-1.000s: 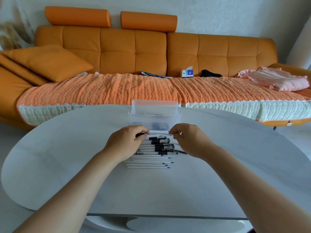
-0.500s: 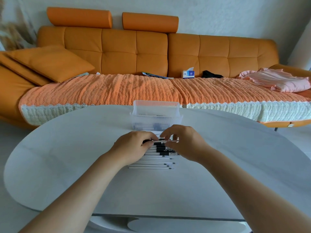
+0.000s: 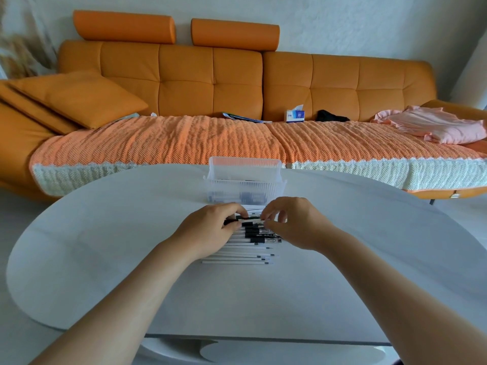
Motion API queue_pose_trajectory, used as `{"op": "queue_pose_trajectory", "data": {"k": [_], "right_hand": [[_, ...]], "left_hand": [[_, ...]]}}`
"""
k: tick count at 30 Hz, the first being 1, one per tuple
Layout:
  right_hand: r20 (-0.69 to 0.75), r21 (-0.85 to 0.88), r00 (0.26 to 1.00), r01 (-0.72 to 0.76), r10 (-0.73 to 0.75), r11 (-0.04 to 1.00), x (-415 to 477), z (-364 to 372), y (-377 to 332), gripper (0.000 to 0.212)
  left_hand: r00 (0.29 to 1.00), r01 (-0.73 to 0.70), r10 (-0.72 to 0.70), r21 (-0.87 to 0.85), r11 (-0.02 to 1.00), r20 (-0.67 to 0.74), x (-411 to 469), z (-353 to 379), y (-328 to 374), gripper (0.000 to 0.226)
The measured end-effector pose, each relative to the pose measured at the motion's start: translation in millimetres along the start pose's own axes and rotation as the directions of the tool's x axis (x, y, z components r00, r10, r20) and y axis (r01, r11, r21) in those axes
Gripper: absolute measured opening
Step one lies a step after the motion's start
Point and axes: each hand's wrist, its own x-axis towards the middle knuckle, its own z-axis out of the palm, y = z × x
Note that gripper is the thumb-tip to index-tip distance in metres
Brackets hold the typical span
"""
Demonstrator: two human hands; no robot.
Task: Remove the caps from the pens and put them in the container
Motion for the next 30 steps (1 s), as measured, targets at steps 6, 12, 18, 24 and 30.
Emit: {"op": "queue_pose_trajectory", "data": {"k": [6, 12, 18, 24, 30], "right_hand": [[0.088, 0.070, 0.995, 0.050, -0.056, 0.996, 1, 7, -4, 0.037], [0.040, 0.087, 0.999, -0.019, 0.015, 0.996, -1, 0, 2, 0.015], [0.035, 0.050, 0.999, -0.024, 0.022, 0.998, -6, -4, 4, 0.004], [0.045, 0.044, 0.999, -0.004, 0.002, 0.999, -13, -12, 6, 0.001], [0.031, 0.002, 0.998, -0.046, 0.046, 0.999, -16, -12, 10, 0.005]], "left_hand": [[1.000, -0.005, 0.005, -0.005, 1.000, 0.002, 0, 4, 7, 0.019], [1.000, -0.016, 0.016, -0.005, 1.000, -0.002, 2, 6, 11, 0.016], [0.998, -0.052, 0.052, 0.008, 0.999, -0.016, 5, 13, 21, 0.008], [0.992, -0.095, 0.100, 0.069, 0.993, -0.081, 8, 21, 32, 0.006], [0.980, -0.140, 0.150, 0.086, 0.986, -0.134, 10, 28, 40, 0.003]]}}
